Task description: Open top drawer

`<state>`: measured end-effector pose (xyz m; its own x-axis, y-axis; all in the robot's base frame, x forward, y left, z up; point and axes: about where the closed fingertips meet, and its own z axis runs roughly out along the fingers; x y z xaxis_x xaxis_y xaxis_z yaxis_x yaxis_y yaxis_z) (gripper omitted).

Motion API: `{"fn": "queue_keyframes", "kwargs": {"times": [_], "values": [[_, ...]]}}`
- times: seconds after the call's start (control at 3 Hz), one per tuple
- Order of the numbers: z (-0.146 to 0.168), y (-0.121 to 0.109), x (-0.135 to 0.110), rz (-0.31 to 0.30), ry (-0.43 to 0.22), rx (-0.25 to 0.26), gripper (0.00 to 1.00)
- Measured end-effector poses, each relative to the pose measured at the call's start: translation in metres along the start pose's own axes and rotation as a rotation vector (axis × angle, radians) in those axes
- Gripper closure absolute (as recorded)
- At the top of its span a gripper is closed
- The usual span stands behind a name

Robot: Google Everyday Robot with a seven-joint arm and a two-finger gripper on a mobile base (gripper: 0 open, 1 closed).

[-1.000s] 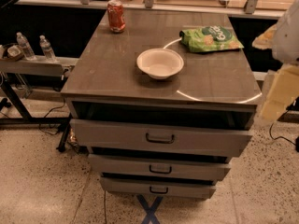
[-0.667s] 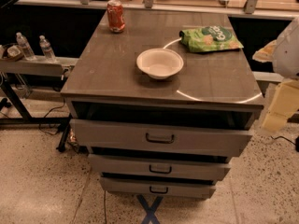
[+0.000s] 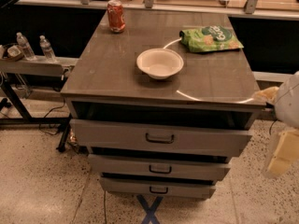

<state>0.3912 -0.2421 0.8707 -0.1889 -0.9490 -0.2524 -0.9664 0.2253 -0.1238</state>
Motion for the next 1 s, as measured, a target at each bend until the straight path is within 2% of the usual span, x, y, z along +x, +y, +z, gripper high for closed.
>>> {"fn": "queue_keyframes", "kwargs": {"times": [0.33, 0.67, 1.0], "values": [[0.038, 0.033, 0.010, -0.021, -0.038, -0.057, 0.00], [0.039, 0.033, 0.010, -0.021, -0.039, -0.057, 0.00], [0.074, 0.034, -0.003, -0.025, -0.069, -0.049, 0.00]]}}
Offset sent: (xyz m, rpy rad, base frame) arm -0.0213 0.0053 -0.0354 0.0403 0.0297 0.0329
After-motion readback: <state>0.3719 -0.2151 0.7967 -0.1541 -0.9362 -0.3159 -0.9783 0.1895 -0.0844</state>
